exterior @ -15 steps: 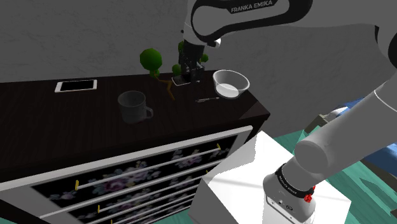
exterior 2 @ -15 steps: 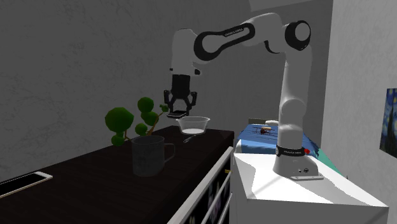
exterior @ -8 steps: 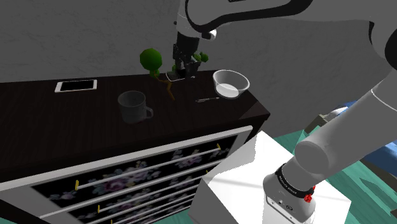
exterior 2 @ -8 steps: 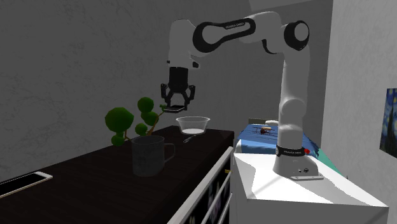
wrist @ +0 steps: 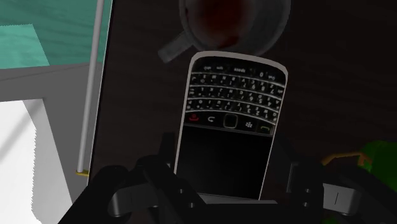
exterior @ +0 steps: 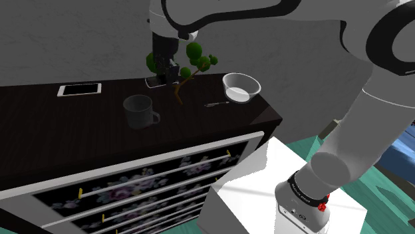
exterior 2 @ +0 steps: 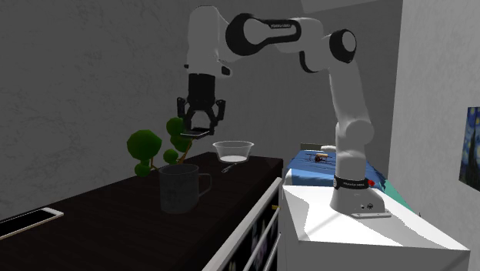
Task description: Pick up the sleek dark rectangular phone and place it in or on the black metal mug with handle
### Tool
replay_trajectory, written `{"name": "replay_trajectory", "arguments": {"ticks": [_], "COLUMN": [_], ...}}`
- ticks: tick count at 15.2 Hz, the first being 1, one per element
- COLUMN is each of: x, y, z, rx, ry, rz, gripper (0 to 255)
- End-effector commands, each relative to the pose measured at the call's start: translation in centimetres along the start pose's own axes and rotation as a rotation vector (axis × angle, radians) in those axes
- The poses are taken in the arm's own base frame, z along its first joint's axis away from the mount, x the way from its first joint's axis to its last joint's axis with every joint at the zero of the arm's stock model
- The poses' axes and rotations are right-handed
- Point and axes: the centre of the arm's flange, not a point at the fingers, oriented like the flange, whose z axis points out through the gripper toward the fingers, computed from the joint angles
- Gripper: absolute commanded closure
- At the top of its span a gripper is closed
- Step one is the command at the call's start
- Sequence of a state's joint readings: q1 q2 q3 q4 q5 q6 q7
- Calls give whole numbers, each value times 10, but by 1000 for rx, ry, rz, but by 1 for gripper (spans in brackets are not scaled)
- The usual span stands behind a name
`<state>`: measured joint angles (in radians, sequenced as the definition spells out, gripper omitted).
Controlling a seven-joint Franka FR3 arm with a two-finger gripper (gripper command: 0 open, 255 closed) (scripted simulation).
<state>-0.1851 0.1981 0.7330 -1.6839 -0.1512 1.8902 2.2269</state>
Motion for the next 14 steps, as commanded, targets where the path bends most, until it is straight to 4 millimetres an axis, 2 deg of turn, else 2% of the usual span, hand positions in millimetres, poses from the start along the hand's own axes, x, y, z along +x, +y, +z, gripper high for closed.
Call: {"name": "replay_trajectory", "arguments": {"ticks": [1,5,14], "x": [-28,-78,-76], "y": [-1,-6,-3], "z": [3,3,50], "rx": [1,1,1], "ry": [0,0,0], "rz": [2,2,2], "gripper": [255,255,255]}}
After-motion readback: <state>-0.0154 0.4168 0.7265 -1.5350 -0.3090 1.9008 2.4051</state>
